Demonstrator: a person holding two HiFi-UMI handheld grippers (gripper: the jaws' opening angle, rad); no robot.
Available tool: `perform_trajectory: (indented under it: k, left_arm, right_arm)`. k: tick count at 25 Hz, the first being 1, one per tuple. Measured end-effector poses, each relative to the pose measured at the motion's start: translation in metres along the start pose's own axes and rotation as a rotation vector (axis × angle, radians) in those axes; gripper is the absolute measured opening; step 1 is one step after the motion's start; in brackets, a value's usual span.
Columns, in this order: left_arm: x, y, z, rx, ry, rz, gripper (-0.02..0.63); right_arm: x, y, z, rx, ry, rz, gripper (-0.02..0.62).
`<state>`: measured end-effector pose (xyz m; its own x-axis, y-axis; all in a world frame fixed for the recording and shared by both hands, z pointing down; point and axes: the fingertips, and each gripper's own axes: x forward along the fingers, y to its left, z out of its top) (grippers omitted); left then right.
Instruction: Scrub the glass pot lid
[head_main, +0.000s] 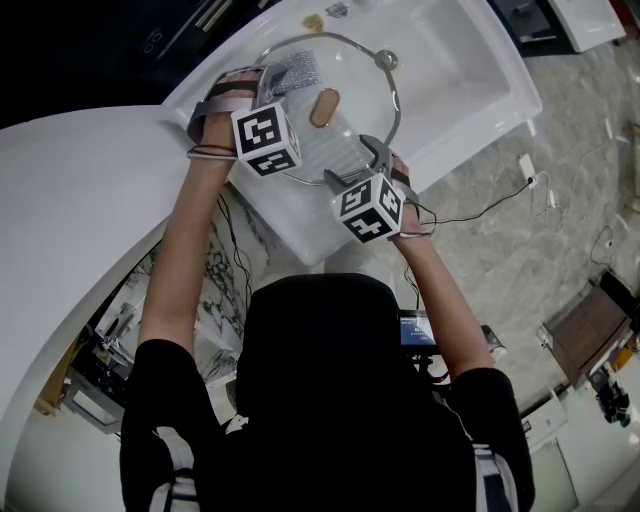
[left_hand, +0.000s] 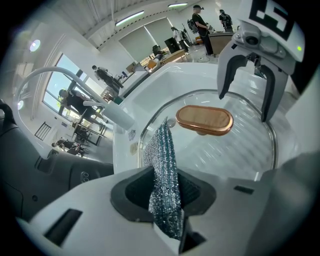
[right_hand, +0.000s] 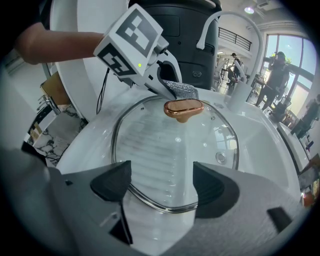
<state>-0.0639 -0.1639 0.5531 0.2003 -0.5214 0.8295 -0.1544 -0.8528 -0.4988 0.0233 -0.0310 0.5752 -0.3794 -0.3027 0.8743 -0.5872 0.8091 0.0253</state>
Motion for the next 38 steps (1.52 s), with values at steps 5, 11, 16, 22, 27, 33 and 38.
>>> perform_trajectory:
  k: [5,11,16,22,27,33,38]
  left_arm:
    - [0.0,0.003,0.0,0.001,-0.001,0.001,0.087]
    - [0.0,0.003,0.001,0.002,-0.006,0.015,0.087]
    - [0.0,0.002,0.0,0.007,-0.004,0.025,0.087]
    - [-0.002,-0.001,0.0,0.011,-0.004,0.029,0.087]
    - [-0.005,-0.005,-0.001,0.011,-0.007,0.032,0.087]
    - [-0.007,-0.008,-0.002,0.01,-0.01,0.038,0.087]
    - [-0.01,-0.012,-0.003,0.012,-0.01,0.036,0.087]
  right_arm:
    - [0.0,0.0,0.0,-0.001,0.001,-0.001,0.376]
    - [0.0,0.0,0.0,0.0,0.004,-0.002,0.376]
    - [0.0,-0.001,0.0,0.001,0.006,0.0,0.376]
    - [0.001,-0.001,-0.001,0.001,0.009,0.0,0.376]
    - [0.0,-0.001,-0.001,0.001,0.012,0.0,0.376]
    - [0.0,-0.001,0.0,0.002,0.015,-0.001,0.376]
    - [0.001,-0.002,0.0,0.002,0.02,0.0,0.376]
